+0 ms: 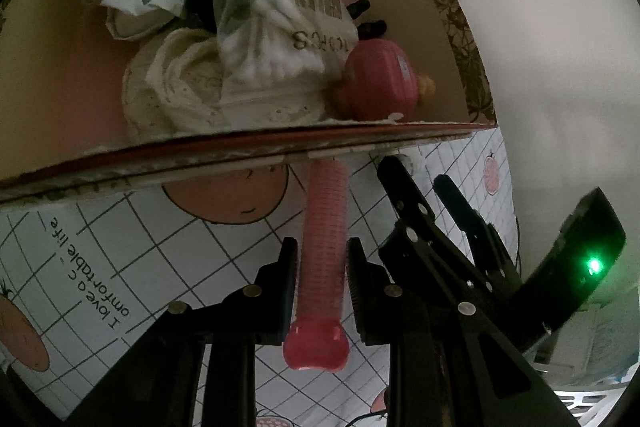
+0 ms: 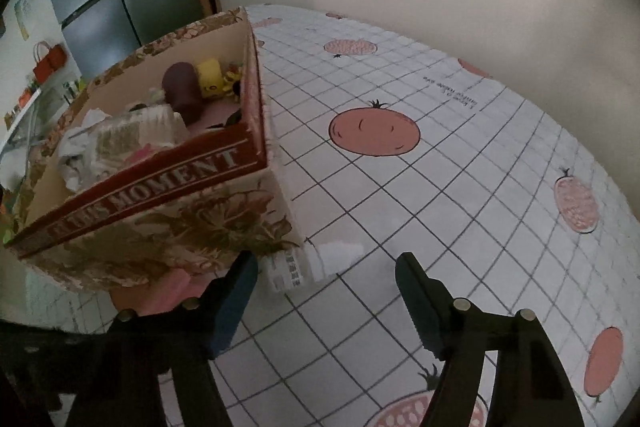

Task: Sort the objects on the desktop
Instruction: 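Grasp the pink comb with the left tool while the right tool grasps the white bottle, then lift the pink comb and white bottle and carry them over the box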

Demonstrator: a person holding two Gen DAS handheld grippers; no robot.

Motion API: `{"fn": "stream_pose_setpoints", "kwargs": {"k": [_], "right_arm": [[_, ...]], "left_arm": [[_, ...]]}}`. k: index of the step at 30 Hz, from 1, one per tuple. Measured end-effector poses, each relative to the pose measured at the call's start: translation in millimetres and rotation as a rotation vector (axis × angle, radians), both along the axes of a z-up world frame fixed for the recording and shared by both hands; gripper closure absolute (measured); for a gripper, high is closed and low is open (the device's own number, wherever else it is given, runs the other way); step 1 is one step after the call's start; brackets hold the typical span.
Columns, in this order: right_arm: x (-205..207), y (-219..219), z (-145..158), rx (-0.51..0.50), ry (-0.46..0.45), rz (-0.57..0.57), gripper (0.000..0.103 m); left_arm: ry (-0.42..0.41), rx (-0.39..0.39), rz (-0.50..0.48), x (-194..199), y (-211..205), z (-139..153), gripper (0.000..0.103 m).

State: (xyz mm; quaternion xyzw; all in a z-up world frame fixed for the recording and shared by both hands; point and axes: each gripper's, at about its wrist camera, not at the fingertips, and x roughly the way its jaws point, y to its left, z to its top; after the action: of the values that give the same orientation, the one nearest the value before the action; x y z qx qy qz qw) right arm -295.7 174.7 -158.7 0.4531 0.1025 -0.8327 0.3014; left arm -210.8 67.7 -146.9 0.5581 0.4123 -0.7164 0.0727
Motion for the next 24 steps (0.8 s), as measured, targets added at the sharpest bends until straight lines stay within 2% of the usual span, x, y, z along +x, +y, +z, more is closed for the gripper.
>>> {"fn": "stream_pose_setpoints", "kwargs": {"k": [6,9,13,19,24], "right_arm": [[2,-4,-1,0.026,0.027,0.022,0.029],[2,-7,-1,0.042,0.034,0.059,0.035],[4,-15,0,0.096,0.055,0.125,0.047],[2,-14,0,0.104,0.056,0.145,0.047],[1,-10,-2,0.073,0.046,0.092,0.047]], "left_arm": [[-0.004,0.020,0.014,2,-4,-5,0.077],[-0.006,0.027,0.017,1,-3,-5,0.077],[-0.007,0.035,0.021,0,-1,-5,0.077],[-0.007,0.043,0.030,-2,2,-5,0.077],[-0.010,0.044,0.029,-5,5,-6,0.077]]}}
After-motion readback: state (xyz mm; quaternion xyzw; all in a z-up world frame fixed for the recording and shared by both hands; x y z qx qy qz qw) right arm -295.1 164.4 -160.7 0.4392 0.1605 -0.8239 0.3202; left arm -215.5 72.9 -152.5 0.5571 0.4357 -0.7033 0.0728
